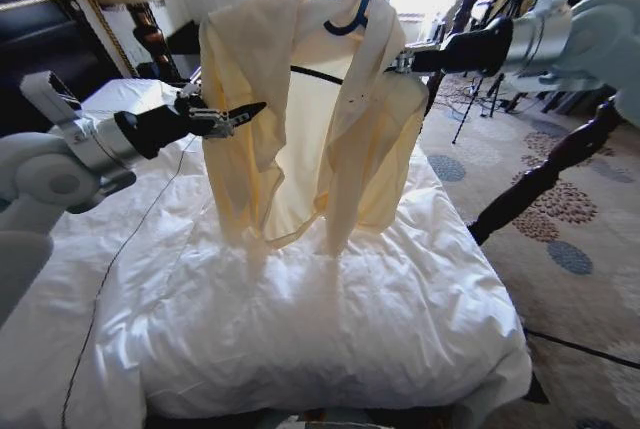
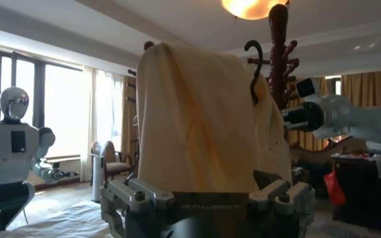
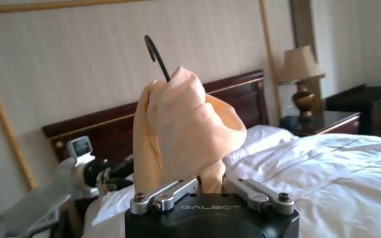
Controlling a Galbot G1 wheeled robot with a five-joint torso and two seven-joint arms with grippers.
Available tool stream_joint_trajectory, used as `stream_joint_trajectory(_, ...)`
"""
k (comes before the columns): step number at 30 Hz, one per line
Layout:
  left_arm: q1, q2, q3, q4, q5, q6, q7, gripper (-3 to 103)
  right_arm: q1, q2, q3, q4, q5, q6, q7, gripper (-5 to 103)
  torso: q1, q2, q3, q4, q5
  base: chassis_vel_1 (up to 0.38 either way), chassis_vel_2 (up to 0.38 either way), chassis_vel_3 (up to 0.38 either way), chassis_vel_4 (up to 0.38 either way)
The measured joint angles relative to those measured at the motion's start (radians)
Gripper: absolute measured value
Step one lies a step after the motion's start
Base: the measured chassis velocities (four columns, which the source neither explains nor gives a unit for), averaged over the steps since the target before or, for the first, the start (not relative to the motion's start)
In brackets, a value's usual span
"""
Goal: Pick up the clothes from the bed and hang them on the clothes hanger.
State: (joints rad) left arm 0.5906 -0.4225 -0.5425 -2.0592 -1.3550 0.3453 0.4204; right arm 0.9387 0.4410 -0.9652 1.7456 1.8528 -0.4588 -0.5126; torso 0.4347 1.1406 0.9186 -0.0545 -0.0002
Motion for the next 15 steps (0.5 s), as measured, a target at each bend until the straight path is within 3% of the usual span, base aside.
stream_joint_trajectory(1,0.002,-0.003,0.0,-0.002,0.0,0.0,-0.007,100,0.001,-0.031,0.008,0.04,0.025,0.005,0.065,0,0.0,0.0,0.0,0.0,0.0,0.0,0.0,0.0,0.0)
stream_joint_trajectory(2,0.002,-0.003,0.0,-0.002,0.0,0.0,-0.007,100,0.001,-0.031,0.008,0.04,0.025,0.005,0.065,0,0.0,0.0,0.0,0.0,0.0,0.0,0.0,0.0,0.0)
stream_joint_trajectory(4,0.007,-0.009,-0.001,-0.008,0.0,0.0,-0.016,100,0.024,-0.097,0.014,0.128,0.079,-0.01,0.185,0,0.0,0.0,0.0,0.0,0.0,0.0,0.0,0.0,0.0)
stream_joint_trajectory(9,0.009,-0.011,-0.001,-0.015,-0.001,0.0,-0.023,100,0.05,-0.153,0.021,0.199,0.156,-0.033,0.294,0,0.0,0.0,0.0,-0.0001,0.0002,0.0,0.0,0.0,0.0)
stream_joint_trajectory(13,0.013,-0.012,-0.01,-0.027,-0.011,0.0,-0.037,100,0.095,-0.196,0.037,0.269,0.319,-0.036,0.52,0,0.0,0.0,0.0,0.0001,-0.0001,0.0,0.0,0.0,0.0)
stream_joint_trajectory(14,0.013,-0.012,-0.01,-0.027,-0.011,0.0,-0.037,100,0.095,-0.196,0.037,0.269,0.319,-0.036,0.52,0,0.0,0.0,0.0,0.0001,-0.0001,0.0,0.0,0.0,0.0)
stream_joint_trajectory(15,0.015,-0.012,-0.012,-0.028,-0.013,-0.001,-0.038,100,0.105,-0.205,0.044,0.283,0.361,-0.035,0.574,0,0.0,0.0,0.0,0.0001,-0.0002,0.0,0.0,0.0,0.0)
